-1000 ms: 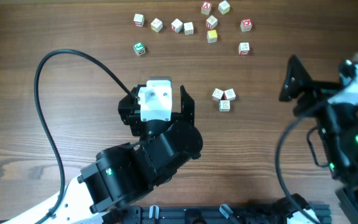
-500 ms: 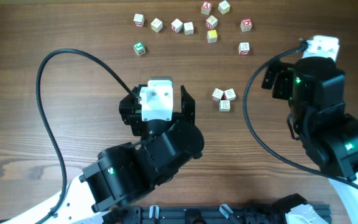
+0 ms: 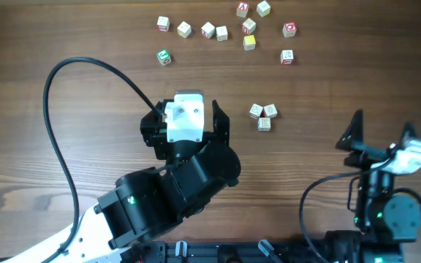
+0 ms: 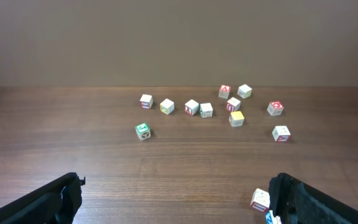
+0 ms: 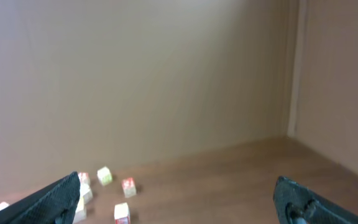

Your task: Form a circle

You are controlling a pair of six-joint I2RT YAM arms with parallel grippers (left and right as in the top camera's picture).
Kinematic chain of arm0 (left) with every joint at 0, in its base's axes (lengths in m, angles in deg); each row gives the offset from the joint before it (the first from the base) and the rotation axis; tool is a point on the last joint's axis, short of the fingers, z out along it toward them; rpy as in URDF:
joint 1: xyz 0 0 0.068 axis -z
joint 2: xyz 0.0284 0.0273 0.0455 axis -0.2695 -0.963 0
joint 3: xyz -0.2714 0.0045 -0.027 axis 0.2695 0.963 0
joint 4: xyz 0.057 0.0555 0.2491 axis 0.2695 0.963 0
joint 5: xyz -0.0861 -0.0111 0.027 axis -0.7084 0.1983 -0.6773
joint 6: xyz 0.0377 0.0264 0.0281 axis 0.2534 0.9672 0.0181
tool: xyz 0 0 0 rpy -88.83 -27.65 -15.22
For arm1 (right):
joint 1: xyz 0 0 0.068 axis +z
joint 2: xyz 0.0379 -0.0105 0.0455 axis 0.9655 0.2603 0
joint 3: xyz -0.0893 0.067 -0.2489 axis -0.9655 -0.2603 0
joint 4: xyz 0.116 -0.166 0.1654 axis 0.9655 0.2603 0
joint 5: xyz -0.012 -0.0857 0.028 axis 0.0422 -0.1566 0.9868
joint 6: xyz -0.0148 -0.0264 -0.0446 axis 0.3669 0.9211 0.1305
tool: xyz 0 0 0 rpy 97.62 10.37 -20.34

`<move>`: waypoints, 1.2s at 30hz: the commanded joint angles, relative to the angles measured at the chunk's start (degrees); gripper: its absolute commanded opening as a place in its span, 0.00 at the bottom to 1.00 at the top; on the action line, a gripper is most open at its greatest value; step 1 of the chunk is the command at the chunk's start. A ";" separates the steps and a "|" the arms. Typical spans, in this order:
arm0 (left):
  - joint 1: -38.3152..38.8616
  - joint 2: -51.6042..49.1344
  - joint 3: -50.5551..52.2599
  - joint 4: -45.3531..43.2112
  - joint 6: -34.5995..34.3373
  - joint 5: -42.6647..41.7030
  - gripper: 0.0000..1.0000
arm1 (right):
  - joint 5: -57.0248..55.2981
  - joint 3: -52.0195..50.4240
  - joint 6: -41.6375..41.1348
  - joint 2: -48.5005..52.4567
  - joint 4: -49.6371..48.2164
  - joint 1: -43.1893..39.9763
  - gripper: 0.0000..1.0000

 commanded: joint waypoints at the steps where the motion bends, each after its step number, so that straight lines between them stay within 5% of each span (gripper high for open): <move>1: 0.15 -0.15 -0.04 -0.04 0.42 1.14 1.00 | 3.15 -8.79 -1.84 -7.32 -0.72 -0.63 1.00; 7: 0.15 -0.15 -0.04 -0.04 0.42 1.14 1.00 | 3.23 -17.97 -4.76 -12.50 -0.42 -1.36 1.00; 36: -0.02 -0.28 -0.04 6.64 4.66 -2.01 1.00 | 4.46 -18.21 -1.38 -12.46 -0.96 -1.22 1.00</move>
